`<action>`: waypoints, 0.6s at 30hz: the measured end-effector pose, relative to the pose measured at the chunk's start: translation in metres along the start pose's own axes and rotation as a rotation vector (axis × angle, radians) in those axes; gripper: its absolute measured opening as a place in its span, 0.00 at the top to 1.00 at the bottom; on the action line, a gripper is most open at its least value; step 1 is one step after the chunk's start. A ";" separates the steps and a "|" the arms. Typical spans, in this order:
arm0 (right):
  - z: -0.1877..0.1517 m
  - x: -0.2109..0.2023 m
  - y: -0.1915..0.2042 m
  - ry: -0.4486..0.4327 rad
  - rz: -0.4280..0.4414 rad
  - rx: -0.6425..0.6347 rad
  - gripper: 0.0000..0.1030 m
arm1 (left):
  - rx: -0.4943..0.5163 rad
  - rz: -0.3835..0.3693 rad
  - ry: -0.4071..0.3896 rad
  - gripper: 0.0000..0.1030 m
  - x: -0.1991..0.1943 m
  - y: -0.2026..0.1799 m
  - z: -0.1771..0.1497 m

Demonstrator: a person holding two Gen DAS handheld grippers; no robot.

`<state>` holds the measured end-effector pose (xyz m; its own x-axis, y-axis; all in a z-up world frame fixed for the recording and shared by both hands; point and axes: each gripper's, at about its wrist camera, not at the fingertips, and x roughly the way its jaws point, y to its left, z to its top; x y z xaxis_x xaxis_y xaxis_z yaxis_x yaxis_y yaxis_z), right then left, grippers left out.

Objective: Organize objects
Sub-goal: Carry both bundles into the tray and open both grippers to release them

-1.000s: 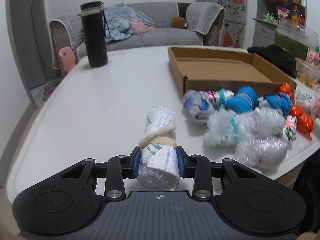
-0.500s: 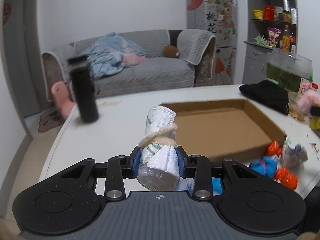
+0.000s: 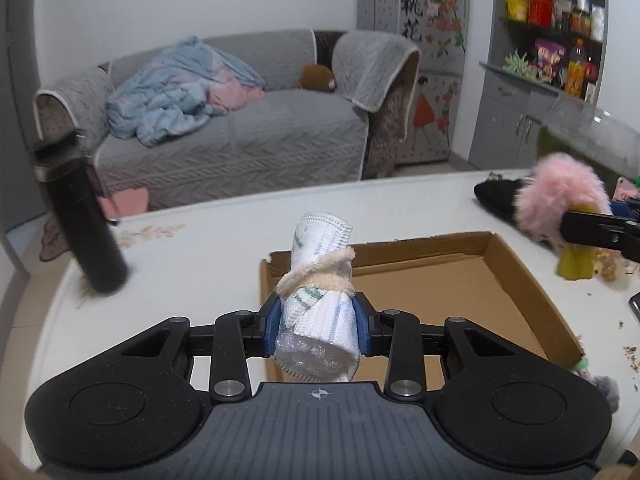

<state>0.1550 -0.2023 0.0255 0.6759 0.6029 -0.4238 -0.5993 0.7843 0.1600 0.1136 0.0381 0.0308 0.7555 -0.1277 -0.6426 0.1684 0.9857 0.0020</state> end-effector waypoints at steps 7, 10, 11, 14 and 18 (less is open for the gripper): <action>0.002 0.059 0.001 0.111 0.027 -0.090 0.65 | 0.054 0.000 0.068 0.59 0.061 -0.009 0.009; -0.003 0.082 0.006 0.170 0.020 -0.163 0.65 | 0.069 0.005 0.088 0.59 0.082 -0.008 0.009; -0.002 0.088 0.008 0.186 0.018 -0.184 0.65 | 0.071 0.007 0.100 0.59 0.088 -0.007 0.008; -0.007 0.104 0.010 0.242 0.026 -0.236 0.65 | 0.088 0.013 0.134 0.59 0.105 -0.008 0.003; -0.012 0.125 0.013 0.309 0.045 -0.309 0.65 | 0.095 0.016 0.160 0.58 0.122 -0.008 0.000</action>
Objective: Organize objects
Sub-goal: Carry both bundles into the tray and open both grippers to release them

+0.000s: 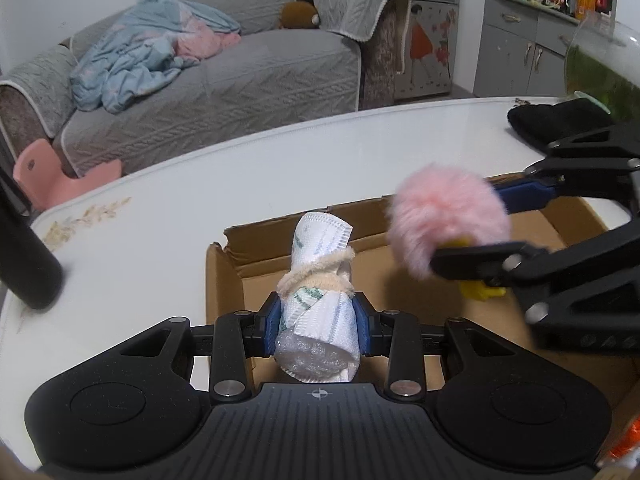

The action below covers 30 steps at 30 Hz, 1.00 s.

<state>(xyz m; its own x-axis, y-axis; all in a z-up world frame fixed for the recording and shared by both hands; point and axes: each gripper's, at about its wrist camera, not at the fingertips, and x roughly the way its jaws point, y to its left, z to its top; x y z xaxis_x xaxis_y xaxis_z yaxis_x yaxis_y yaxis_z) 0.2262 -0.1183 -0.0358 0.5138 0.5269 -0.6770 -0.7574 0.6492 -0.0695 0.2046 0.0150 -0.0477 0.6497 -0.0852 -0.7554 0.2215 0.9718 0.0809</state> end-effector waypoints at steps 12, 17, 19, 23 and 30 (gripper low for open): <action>-0.010 0.026 0.024 0.109 0.042 -0.253 0.63 | -0.036 0.026 0.031 0.56 0.022 0.004 -0.006; -0.013 0.020 0.025 0.135 0.038 -0.256 0.57 | -0.056 0.030 0.027 0.44 0.021 0.003 -0.003; -0.013 0.023 0.022 0.137 0.036 -0.250 0.56 | -0.055 0.036 0.015 0.34 0.018 0.003 -0.001; -0.014 0.022 0.020 0.149 0.034 -0.235 0.52 | -0.050 0.038 0.012 0.29 0.015 0.001 0.001; -0.007 0.025 0.017 0.174 0.027 -0.237 0.45 | -0.062 0.037 0.022 0.18 0.008 0.000 0.003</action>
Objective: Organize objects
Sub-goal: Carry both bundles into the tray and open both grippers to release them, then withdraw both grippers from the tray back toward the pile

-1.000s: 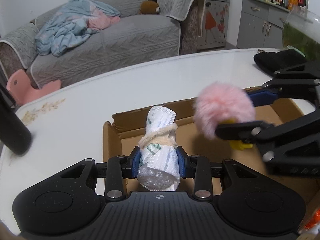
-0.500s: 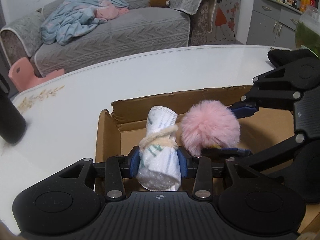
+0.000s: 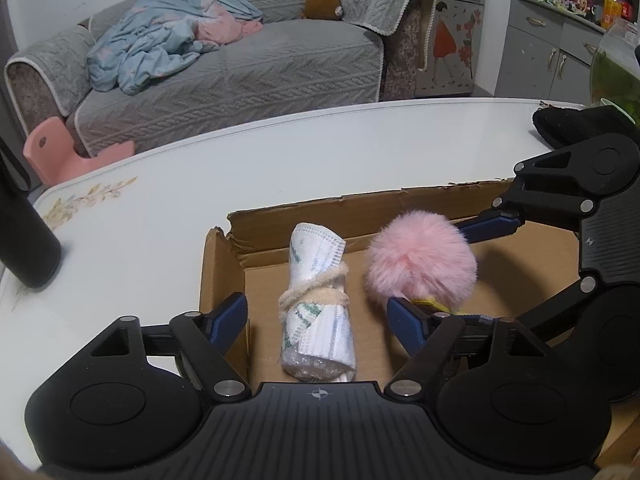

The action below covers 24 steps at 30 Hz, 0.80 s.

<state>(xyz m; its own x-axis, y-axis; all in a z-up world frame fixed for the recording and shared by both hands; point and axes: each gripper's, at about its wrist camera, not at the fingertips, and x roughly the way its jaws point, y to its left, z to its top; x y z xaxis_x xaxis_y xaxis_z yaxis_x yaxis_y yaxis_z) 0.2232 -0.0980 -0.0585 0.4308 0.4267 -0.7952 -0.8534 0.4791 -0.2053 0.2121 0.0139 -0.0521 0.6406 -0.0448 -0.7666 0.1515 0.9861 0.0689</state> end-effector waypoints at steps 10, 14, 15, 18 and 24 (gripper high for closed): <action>0.007 -0.004 -0.002 0.007 -0.016 -0.017 0.41 | -0.024 -0.010 -0.005 0.14 -0.014 -0.001 0.003; 0.009 -0.007 -0.001 0.006 -0.018 -0.022 0.41 | -0.021 -0.006 -0.009 0.14 -0.019 -0.002 0.002; 0.009 -0.009 0.000 0.004 -0.020 -0.022 0.41 | -0.021 -0.003 -0.013 0.14 -0.021 -0.002 0.002; 0.010 -0.012 0.002 0.001 -0.026 -0.022 0.38 | -0.026 -0.003 -0.019 0.13 -0.026 0.000 0.003; 0.012 -0.027 0.008 -0.015 -0.043 -0.020 0.33 | -0.024 0.005 -0.040 0.12 -0.047 -0.002 -0.001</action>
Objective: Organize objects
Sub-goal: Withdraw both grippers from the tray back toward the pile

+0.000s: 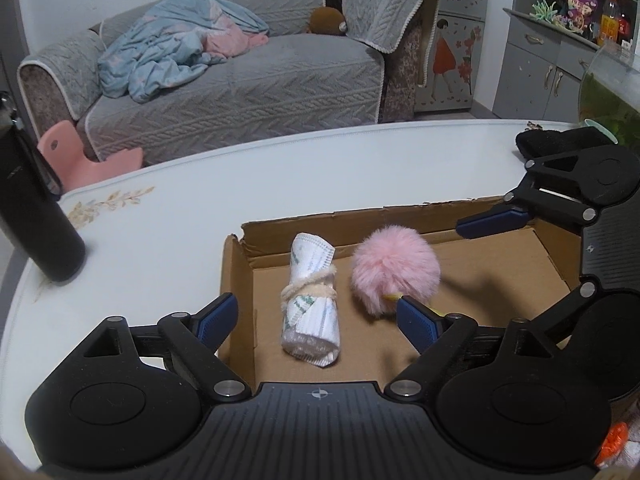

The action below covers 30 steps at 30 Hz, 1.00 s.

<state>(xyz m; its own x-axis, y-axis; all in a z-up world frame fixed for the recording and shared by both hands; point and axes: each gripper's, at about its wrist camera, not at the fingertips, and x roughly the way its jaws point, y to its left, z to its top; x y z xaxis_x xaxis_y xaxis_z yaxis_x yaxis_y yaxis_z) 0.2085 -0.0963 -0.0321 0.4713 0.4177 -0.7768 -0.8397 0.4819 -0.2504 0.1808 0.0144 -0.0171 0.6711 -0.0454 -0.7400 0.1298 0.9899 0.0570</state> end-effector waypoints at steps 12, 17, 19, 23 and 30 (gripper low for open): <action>-0.041 -0.089 0.022 -0.114 -0.088 0.186 0.17 | -0.029 0.078 -0.152 0.01 -0.106 0.017 -0.045; -0.087 -0.134 0.039 -0.179 -0.121 0.315 0.13 | -0.085 0.119 -0.198 0.01 -0.153 0.029 -0.100; -0.105 -0.151 0.050 -0.218 -0.135 0.366 0.12 | -0.118 0.117 -0.214 0.01 -0.169 0.032 -0.127; -0.141 -0.173 0.082 -0.301 -0.174 0.447 0.09 | -0.181 0.145 -0.208 0.01 -0.189 0.027 -0.181; -0.179 -0.150 0.127 -0.308 -0.180 0.495 0.13 | -0.157 0.164 -0.195 0.01 -0.203 -0.006 -0.244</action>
<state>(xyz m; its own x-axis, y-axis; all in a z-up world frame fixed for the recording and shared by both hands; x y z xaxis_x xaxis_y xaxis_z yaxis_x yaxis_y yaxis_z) -0.0167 -0.2357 -0.0507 0.7130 0.4642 -0.5256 -0.5492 0.8356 -0.0070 -0.1339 0.0503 -0.0310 0.8033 0.1073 -0.5859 -0.0967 0.9941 0.0495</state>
